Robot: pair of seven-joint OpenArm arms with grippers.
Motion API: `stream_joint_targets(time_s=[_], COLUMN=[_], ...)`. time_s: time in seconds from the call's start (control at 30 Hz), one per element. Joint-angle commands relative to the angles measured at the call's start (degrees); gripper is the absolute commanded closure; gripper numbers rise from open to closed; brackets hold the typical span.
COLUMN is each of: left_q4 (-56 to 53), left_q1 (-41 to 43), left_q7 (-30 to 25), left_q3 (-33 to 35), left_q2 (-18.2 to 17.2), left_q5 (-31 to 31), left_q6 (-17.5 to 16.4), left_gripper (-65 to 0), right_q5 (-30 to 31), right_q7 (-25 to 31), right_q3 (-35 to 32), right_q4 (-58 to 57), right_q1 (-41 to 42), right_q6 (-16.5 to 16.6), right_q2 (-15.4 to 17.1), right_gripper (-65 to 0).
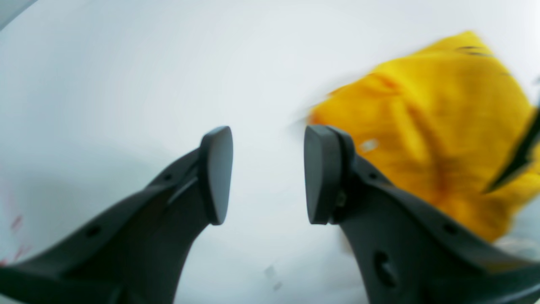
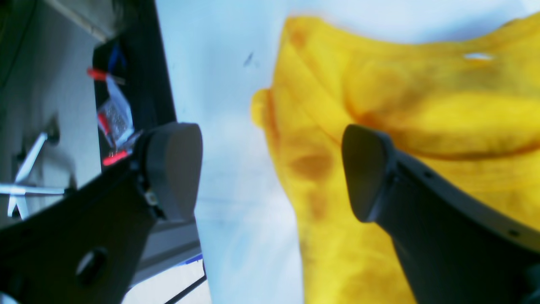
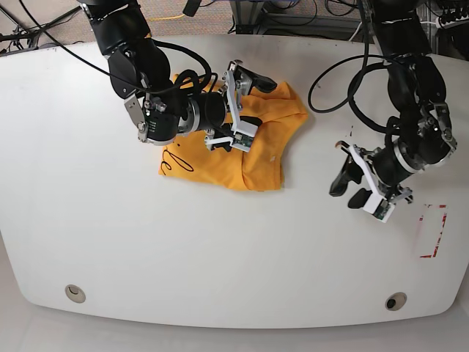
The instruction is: Fold the T-shirt properly
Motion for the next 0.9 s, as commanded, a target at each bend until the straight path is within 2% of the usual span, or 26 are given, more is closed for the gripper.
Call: stream_joint_targets(time_s=[0.0,0.13,0.4,0.47,0.57,0.67,0.83,0.87], left_q4=[1.58,3.16,5.89,5.71,5.8,5.54,3.08,2.81], left_q1=[-0.62,0.61,2.02,2.28,2.64,4.66,5.62,5.8], left_q7=[-1.16,-1.16,-1.16,-1.16,-1.16,-1.16,-1.16,-1.16], left_q3=[0.53,1.32,10.72,13.36,16.7,18.28,22.15,22.77], left_q2=[-0.69,-3.51,-3.42,-3.07,0.01,2.38,7.13,7.57], left_q5=[-1.29,-1.47,-1.38,-1.2,-1.2,-0.24,9.08,10.23], left_q6=[-0.08,-0.08,-0.08,-0.08,-0.08,-0.08,-0.08,-0.08], left_gripper=[-24.6,-24.6,-24.6,-24.6,-24.6,-24.6,-24.6,-24.6], right_q5=[1.61,1.61,1.26,0.73,0.82,0.38,-1.82,-2.17], right_q7=[0.79,0.79,0.79,0.79,0.79,0.79,0.79,0.79], right_q3=[3.93,10.44,28.81,32.15,35.05,36.9,37.78,37.78], right_q4=[1.11,1.11,0.58,-1.09,-3.72,-5.48,-10.93,-11.2], right_q1=[0.6,0.43,0.69,1.66,3.24,3.42,6.05,6.05], right_q6=[0.12,0.12,0.12,0.12,0.12,0.12,0.12,0.12], right_q2=[-0.11,-0.11,0.15,0.42,1.56,2.7,2.52,2.52], right_gripper=[-48.2,-48.2,-48.0,-48.0,-47.6,-39.8,-22.7,-21.1])
